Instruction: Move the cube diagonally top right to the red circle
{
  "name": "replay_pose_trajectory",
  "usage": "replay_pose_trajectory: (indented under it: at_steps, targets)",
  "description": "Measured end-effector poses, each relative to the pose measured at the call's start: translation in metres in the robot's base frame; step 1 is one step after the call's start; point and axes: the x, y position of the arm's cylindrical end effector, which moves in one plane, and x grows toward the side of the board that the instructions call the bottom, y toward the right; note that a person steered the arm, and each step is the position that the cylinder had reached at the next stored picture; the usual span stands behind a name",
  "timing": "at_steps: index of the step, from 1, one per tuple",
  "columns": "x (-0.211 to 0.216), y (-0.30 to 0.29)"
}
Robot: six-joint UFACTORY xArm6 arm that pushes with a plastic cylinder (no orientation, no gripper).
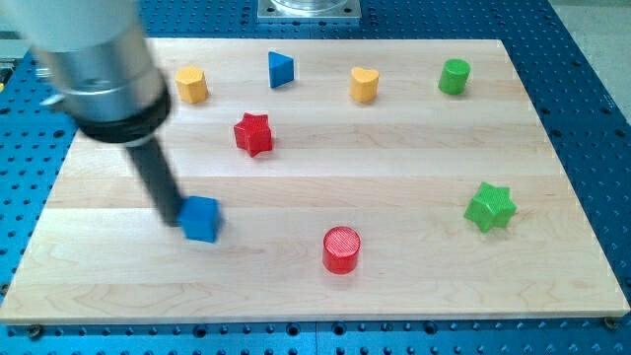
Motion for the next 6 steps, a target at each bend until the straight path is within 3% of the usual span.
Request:
replay_pose_trajectory:
  at_steps: [1,2,3,4,6]
  targets:
    - [-0.004,0.045]
    - [0.027,0.000]
    - [0.036,0.076]
    - [0.007,0.169]
    - [0.040,0.230]
